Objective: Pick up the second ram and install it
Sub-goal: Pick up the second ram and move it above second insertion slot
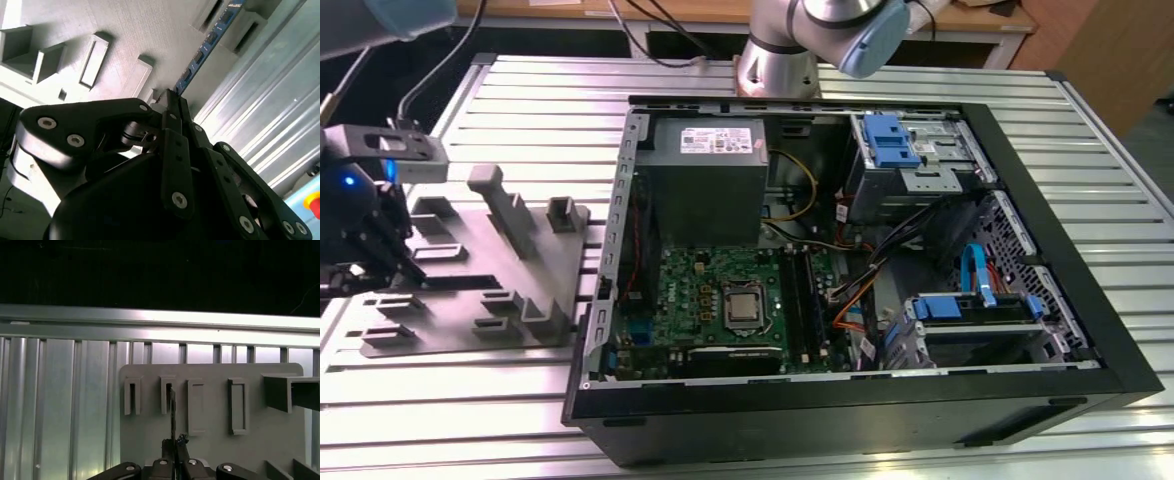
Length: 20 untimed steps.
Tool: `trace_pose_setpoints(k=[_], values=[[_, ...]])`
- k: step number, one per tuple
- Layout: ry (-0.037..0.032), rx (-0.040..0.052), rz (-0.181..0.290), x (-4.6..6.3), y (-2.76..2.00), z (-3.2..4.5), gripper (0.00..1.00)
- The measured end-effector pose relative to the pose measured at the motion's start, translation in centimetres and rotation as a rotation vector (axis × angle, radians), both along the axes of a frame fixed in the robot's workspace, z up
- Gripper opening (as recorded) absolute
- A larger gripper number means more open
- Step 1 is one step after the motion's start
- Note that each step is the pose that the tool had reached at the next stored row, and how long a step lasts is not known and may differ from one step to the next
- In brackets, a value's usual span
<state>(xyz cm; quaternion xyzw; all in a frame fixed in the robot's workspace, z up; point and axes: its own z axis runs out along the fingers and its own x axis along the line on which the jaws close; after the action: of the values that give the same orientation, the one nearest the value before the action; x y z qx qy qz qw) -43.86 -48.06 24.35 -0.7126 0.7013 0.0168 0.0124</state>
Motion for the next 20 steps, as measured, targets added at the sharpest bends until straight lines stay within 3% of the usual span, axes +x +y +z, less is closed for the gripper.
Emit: trace_pose_setpoints(k=[2, 20], values=[[-0.0001, -0.0001, 0.0, 0.0, 0.0, 1.2, 0.13], [-0.0042, 0.0, 0.0, 0.0, 0.0, 8.92, 0.13]])
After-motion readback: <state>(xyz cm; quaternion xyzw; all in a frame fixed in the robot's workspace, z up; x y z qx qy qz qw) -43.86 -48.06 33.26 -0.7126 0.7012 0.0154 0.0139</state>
